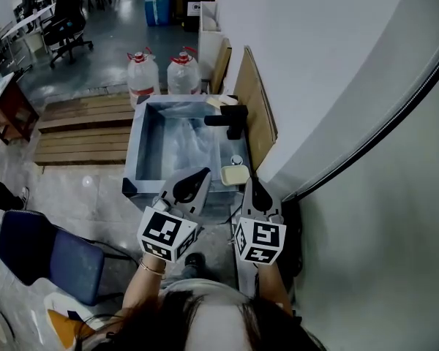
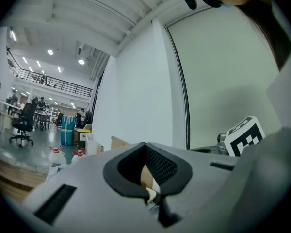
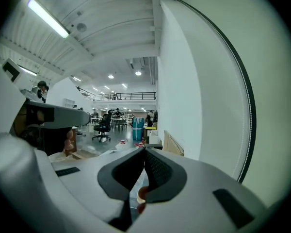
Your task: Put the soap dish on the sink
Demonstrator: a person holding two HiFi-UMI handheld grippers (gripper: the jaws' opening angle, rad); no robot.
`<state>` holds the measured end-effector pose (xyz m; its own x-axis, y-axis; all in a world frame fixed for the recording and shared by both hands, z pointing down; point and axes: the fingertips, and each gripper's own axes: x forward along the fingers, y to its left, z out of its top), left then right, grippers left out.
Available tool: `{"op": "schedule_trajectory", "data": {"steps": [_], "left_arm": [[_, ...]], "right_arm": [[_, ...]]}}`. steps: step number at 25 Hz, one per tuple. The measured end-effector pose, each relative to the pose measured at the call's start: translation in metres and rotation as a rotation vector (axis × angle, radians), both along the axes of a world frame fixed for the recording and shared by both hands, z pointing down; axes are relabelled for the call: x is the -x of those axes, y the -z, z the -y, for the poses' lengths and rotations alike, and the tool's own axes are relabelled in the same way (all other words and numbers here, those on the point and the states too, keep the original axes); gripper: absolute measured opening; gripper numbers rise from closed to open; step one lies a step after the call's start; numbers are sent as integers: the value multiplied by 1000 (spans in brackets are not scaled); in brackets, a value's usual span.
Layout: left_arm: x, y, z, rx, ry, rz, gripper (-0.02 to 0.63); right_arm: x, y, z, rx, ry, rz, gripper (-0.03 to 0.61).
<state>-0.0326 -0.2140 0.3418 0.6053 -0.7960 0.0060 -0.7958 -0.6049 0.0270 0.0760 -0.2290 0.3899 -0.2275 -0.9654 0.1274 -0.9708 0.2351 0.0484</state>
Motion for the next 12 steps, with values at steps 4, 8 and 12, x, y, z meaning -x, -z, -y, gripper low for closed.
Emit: {"op": "schedule_trajectory", "data": {"steps": [4, 8, 12], "left_arm": [[-3, 4, -16, -14, 15, 7, 8], [-6, 9, -34, -18, 27, 5, 8], [-8, 8, -50, -21, 35, 9, 8]], "right_arm": [[-2, 7, -15, -20, 19, 6, 26], [-2, 16, -33, -38, 38, 5, 26], [-3, 22, -52, -49, 47, 4, 26]]}}
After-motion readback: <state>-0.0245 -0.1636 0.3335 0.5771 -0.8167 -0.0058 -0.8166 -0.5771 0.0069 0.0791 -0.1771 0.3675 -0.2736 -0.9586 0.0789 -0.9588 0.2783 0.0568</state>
